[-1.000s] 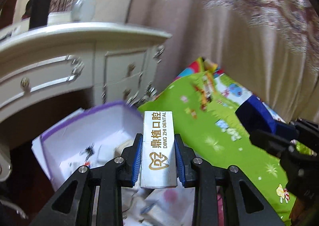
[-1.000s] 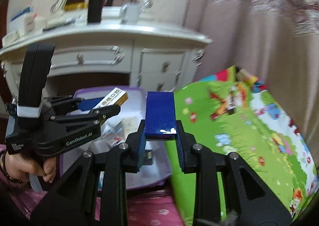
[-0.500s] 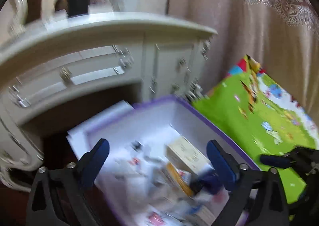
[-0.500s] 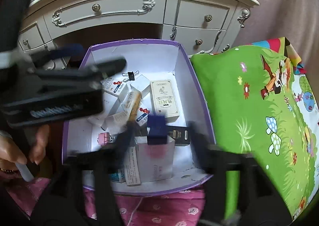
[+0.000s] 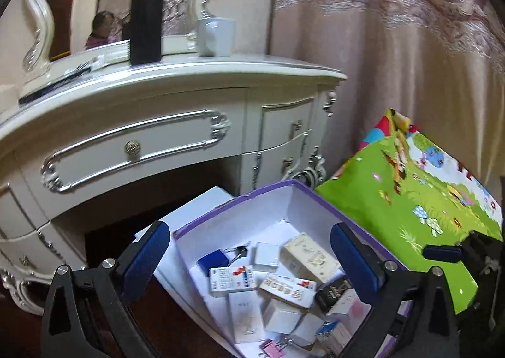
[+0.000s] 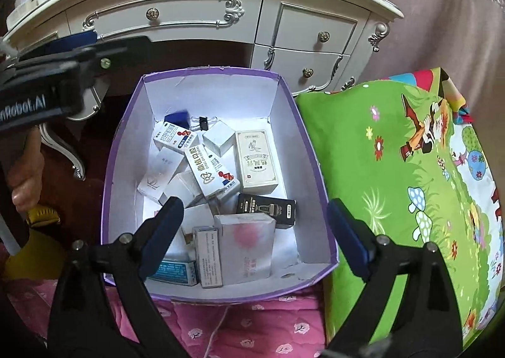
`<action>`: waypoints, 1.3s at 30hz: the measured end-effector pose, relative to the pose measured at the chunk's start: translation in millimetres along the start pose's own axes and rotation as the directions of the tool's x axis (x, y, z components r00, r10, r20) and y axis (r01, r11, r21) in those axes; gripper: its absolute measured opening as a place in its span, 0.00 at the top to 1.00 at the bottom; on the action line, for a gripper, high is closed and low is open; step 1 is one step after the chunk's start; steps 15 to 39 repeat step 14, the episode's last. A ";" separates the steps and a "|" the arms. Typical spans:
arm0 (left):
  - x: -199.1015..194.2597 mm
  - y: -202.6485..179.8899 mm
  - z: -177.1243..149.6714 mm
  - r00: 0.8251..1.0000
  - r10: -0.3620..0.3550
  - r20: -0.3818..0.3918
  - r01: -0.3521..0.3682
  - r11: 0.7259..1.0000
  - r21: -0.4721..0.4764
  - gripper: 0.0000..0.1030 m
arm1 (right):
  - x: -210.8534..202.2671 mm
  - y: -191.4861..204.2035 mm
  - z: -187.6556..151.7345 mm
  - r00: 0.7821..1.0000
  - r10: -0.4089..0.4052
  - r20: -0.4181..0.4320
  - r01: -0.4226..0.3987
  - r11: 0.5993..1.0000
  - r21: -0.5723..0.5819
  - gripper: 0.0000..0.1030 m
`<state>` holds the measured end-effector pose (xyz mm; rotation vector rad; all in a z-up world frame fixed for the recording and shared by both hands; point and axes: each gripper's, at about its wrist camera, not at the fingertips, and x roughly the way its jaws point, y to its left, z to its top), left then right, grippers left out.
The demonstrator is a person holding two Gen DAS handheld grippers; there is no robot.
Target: Organize rigid objects
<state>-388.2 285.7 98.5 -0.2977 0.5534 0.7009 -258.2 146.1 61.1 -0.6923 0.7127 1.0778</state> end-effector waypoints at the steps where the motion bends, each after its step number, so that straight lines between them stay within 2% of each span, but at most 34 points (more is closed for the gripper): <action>1: 2.6 2.2 -0.3 1.000 0.028 -0.006 -0.027 1.000 0.009 0.00 | 0.6 -0.2 -0.3 1.000 0.003 -0.003 -0.003 1.000 0.003 0.09; 5: 11.6 1.2 -3.6 0.998 0.050 -0.037 -0.048 0.998 0.050 0.00 | 3.0 1.5 -1.2 1.000 0.004 -0.010 -0.004 1.000 0.004 0.09; 10: 24.9 6.5 -13.0 0.994 -0.034 -0.101 0.033 0.999 -0.008 0.00 | 7.8 6.8 -4.6 1.000 0.005 -0.024 -0.005 1.000 -0.006 0.09; 14: 31.8 2.4 -26.5 0.995 0.027 -0.101 -0.025 0.999 0.022 0.00 | 14.1 11.9 -8.4 0.999 0.003 -0.047 -0.004 1.000 -0.018 0.09; 39: 31.8 2.4 -26.5 0.995 0.027 -0.101 -0.025 0.999 0.022 0.00 | 14.1 11.9 -8.4 0.999 0.003 -0.047 -0.004 1.000 -0.018 0.09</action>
